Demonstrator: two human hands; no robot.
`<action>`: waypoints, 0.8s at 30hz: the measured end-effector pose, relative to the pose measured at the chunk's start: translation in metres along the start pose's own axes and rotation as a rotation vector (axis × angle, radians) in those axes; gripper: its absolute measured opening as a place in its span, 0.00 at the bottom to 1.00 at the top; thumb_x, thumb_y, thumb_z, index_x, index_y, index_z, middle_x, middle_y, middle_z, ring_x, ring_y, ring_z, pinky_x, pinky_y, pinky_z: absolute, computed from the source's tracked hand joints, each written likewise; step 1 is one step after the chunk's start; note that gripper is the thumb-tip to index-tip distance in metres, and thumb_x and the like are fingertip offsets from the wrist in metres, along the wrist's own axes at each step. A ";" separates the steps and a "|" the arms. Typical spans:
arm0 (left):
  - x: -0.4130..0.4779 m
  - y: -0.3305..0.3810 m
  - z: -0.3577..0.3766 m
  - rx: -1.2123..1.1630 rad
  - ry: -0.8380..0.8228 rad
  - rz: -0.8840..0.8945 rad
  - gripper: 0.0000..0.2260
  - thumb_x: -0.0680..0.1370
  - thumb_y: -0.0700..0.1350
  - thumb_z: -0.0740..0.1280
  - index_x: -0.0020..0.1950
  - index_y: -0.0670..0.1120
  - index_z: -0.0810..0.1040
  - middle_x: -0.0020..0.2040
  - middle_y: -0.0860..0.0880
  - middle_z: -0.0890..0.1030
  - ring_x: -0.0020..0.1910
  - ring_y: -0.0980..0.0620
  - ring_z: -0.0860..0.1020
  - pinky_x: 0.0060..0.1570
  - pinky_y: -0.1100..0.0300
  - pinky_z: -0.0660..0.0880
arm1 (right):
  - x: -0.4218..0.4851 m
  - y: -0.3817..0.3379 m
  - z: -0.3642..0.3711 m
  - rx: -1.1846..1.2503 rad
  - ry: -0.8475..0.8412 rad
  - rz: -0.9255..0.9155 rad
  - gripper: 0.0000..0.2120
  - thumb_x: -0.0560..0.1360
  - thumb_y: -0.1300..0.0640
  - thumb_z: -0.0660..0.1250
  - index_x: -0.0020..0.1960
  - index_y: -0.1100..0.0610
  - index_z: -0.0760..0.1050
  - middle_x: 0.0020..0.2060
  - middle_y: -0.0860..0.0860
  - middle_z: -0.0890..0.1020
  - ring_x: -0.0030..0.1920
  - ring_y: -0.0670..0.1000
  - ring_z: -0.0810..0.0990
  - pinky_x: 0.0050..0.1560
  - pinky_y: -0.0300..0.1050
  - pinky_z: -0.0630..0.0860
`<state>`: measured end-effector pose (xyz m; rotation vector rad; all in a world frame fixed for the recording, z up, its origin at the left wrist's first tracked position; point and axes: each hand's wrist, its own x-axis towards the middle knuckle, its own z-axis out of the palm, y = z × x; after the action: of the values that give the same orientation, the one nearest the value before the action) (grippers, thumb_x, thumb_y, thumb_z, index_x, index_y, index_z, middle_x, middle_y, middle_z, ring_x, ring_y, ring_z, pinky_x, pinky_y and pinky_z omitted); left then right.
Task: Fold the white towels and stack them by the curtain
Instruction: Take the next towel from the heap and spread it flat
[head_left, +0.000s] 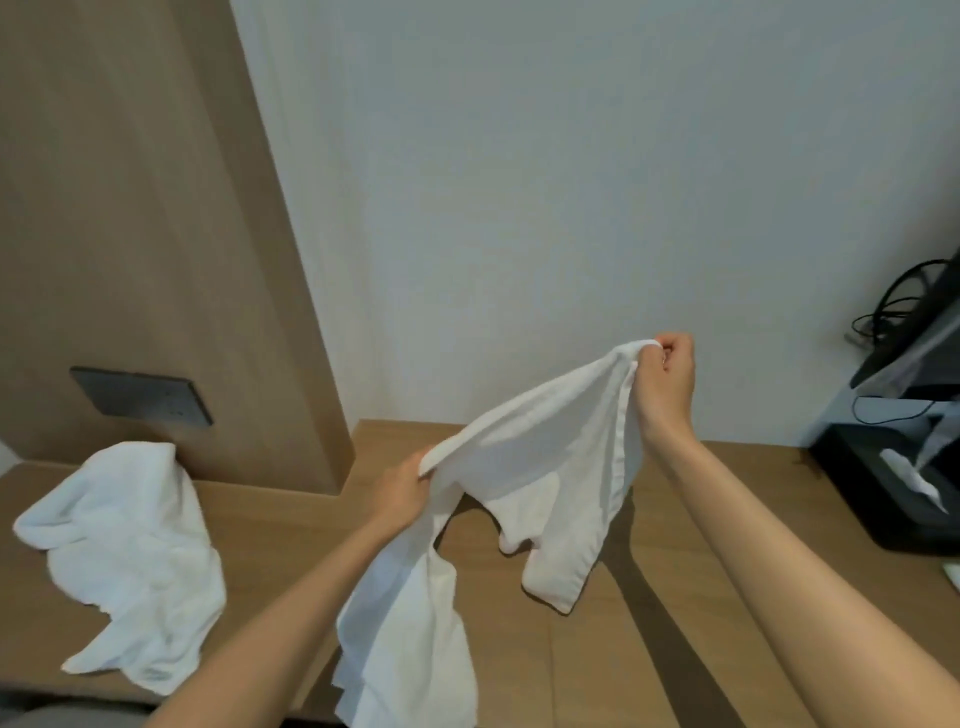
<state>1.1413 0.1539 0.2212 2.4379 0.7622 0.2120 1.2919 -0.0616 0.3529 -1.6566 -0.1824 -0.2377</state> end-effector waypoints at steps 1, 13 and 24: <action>0.003 0.005 0.001 -0.013 -0.002 -0.011 0.18 0.82 0.42 0.56 0.72 0.50 0.68 0.65 0.44 0.76 0.62 0.42 0.74 0.54 0.58 0.68 | 0.005 0.004 -0.010 0.001 0.035 0.020 0.07 0.77 0.65 0.52 0.44 0.55 0.63 0.34 0.47 0.65 0.32 0.45 0.64 0.28 0.33 0.62; 0.004 0.120 -0.018 0.082 0.033 0.266 0.16 0.81 0.46 0.58 0.69 0.50 0.69 0.61 0.46 0.78 0.59 0.41 0.75 0.53 0.51 0.73 | 0.011 0.072 -0.058 -0.909 -0.880 -0.109 0.28 0.73 0.54 0.65 0.71 0.46 0.61 0.69 0.52 0.65 0.67 0.58 0.62 0.63 0.53 0.61; 0.000 0.128 -0.042 0.304 0.086 0.325 0.12 0.82 0.52 0.57 0.58 0.52 0.77 0.50 0.49 0.82 0.50 0.44 0.78 0.43 0.54 0.72 | 0.013 0.062 -0.034 -0.582 -0.618 -0.279 0.07 0.78 0.56 0.57 0.54 0.51 0.71 0.51 0.57 0.81 0.51 0.61 0.79 0.46 0.50 0.73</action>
<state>1.1889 0.0872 0.3279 2.8526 0.4544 0.3487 1.3184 -0.1016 0.3001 -2.2468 -0.8820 0.0300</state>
